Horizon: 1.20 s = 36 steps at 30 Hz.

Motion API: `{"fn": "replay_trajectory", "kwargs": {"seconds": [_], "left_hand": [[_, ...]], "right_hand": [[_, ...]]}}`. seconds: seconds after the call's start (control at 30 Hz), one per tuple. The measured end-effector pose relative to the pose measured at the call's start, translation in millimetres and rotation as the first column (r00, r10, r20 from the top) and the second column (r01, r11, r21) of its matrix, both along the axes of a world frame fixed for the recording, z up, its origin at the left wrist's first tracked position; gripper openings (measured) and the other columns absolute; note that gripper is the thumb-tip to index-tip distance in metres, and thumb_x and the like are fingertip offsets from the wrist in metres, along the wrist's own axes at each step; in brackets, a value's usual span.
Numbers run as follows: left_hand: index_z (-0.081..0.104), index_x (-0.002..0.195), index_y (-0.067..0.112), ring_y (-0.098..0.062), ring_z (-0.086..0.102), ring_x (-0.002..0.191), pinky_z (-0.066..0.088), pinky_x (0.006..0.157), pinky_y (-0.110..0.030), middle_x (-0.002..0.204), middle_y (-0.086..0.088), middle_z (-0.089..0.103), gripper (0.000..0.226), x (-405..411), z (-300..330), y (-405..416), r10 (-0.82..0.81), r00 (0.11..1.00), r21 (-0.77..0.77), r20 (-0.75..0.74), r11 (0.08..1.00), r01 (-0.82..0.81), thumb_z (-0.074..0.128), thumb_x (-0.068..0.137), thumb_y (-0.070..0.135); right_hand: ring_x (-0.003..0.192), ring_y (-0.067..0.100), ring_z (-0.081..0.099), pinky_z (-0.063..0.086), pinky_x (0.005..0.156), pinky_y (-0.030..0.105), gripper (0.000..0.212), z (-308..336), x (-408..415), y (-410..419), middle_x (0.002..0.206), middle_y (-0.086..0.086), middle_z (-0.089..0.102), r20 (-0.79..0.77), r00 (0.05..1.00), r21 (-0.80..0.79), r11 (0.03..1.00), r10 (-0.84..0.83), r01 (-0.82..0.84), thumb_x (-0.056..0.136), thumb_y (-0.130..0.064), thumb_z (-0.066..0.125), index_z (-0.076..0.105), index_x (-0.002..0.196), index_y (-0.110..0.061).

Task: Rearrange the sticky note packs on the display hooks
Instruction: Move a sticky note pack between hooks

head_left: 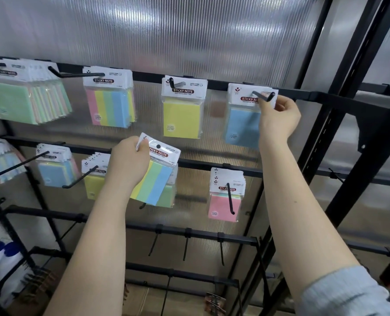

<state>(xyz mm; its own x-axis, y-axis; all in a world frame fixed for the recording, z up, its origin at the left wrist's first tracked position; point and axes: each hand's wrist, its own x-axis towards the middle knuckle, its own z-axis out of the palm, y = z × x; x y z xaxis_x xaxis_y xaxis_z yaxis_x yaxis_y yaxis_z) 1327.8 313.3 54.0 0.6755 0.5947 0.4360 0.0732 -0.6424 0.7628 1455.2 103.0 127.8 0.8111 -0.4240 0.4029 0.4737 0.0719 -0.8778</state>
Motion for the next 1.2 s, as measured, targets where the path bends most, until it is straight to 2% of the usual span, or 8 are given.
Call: {"fn": "replay_trajectory", "kwargs": {"seconds": [0.17, 0.4, 0.57, 0.67, 0.83, 0.93, 1.07, 1.2], "left_hand": [[0.026, 0.063, 0.012, -0.017, 0.025, 0.054, 0.019, 0.05, -0.034, 0.06, -0.002, 0.03, 0.036, -14.2, -2.4, -0.4, 0.039, 0.999, 0.01, 0.006, 0.999, -0.039, 0.034, 0.097, 0.021], [0.048, 0.083, -0.009, -0.019, 0.033, 0.061, 0.024, 0.053, -0.031, 0.074, -0.015, 0.045, 0.039, -29.8, -4.9, 24.7, 0.045, 0.998, -0.017, 0.046, 0.999, -0.044, 0.036, 0.099, 0.025], [0.043, 0.079, -0.007, -0.021, 0.032, 0.064, 0.021, 0.052, -0.032, 0.066, -0.008, 0.039, 0.04, -41.8, -3.9, 61.8, 0.044, 0.995, -0.04, 0.086, 0.998, -0.041, 0.039, 0.098, 0.028], [0.039, 0.07, 0.0, -0.018, 0.03, 0.058, 0.02, 0.051, -0.029, 0.062, -0.005, 0.036, 0.041, -48.7, -0.6, 90.0, -0.005, 0.994, -0.038, 0.106, 0.999, 0.009, 0.04, 0.098, 0.03], [0.049, 0.071, 0.0, -0.01, 0.035, 0.054, 0.024, 0.046, -0.02, 0.062, 0.001, 0.046, 0.041, -60.3, 8.4, 144.4, -0.139, 0.982, 0.065, 0.127, 0.989, 0.131, 0.044, 0.097, 0.031], [0.038, 0.054, 0.022, 0.004, 0.041, 0.047, 0.027, 0.043, -0.011, 0.047, 0.019, 0.047, 0.044, -70.0, 15.1, 167.2, -0.243, 0.956, 0.094, 0.166, 0.969, 0.23, 0.049, 0.096, 0.027], [0.041, 0.054, 0.025, 0.004, 0.04, 0.044, 0.029, 0.042, -0.011, 0.048, 0.009, 0.042, 0.042, -78.4, 28.3, 187.3, -0.324, 0.931, 0.105, 0.169, 0.945, 0.309, 0.055, 0.094, 0.028], [0.057, 0.065, 0.027, 0.0, 0.038, 0.051, 0.03, 0.047, -0.012, 0.059, 0.005, 0.051, 0.027, -84.7, 45.1, 192.1, -0.459, 0.851, 0.12, 0.255, 0.888, 0.443, 0.059, 0.092, 0.03]], "right_hand": [[0.071, 0.0, 0.055, 0.047, 0.072, 0.012, 0.018, -20.2, -6.8, -5.5, 0.083, -0.006, 0.06, -0.015, 1.0, 0.007, 1.0, -0.02, 0.02, 0.08, -0.014, 0.071, 0.06, 0.094, -0.016], [0.071, 0.003, 0.054, 0.044, 0.071, 0.012, 0.012, -48.2, -35.8, 7.6, 0.077, -0.008, 0.056, -0.046, 0.998, -0.027, 0.999, -0.044, 0.043, 0.085, -0.014, 0.065, 0.059, 0.095, -0.017], [0.072, 0.002, 0.057, 0.046, 0.072, 0.015, 0.004, -59.5, -63.9, 40.6, 0.077, -0.011, 0.062, -0.069, 0.997, -0.075, 0.997, -0.024, 0.019, 0.086, -0.017, 0.062, 0.064, 0.084, -0.019], [0.072, 0.004, 0.059, 0.044, 0.067, 0.007, 0.011, -72.5, -80.8, 69.0, 0.078, -0.009, 0.066, -0.097, 0.995, -0.194, 0.981, -0.007, -0.012, 0.089, -0.02, 0.059, 0.068, 0.088, -0.014], [0.08, 0.014, 0.061, 0.046, 0.071, 0.028, 0.01, -100.5, -107.1, 126.6, 0.079, -0.005, 0.067, -0.226, 0.974, -0.442, 0.889, 0.02, -0.121, 0.089, -0.02, 0.059, 0.068, 0.084, -0.016], [0.077, 0.01, 0.058, 0.04, 0.063, 0.022, 0.01, -114.1, -120.3, 157.1, 0.074, -0.012, 0.062, -0.259, 0.965, -0.52, 0.848, -0.039, -0.105, 0.089, -0.019, 0.059, 0.064, 0.081, -0.021], [0.079, 0.011, 0.059, 0.04, 0.064, 0.021, 0.007, -124.9, -136.0, 183.6, 0.08, -0.006, 0.064, -0.3, 0.951, -0.552, 0.826, -0.074, -0.11, 0.088, -0.019, 0.061, 0.065, 0.083, -0.021], [0.077, 0.015, 0.061, 0.04, 0.065, 0.021, 0.007, -126.6, -144.0, 197.5, 0.081, 0.0, 0.068, -0.332, 0.939, -0.563, 0.819, -0.095, -0.116, 0.086, -0.019, 0.062, 0.068, 0.083, -0.016]]}}
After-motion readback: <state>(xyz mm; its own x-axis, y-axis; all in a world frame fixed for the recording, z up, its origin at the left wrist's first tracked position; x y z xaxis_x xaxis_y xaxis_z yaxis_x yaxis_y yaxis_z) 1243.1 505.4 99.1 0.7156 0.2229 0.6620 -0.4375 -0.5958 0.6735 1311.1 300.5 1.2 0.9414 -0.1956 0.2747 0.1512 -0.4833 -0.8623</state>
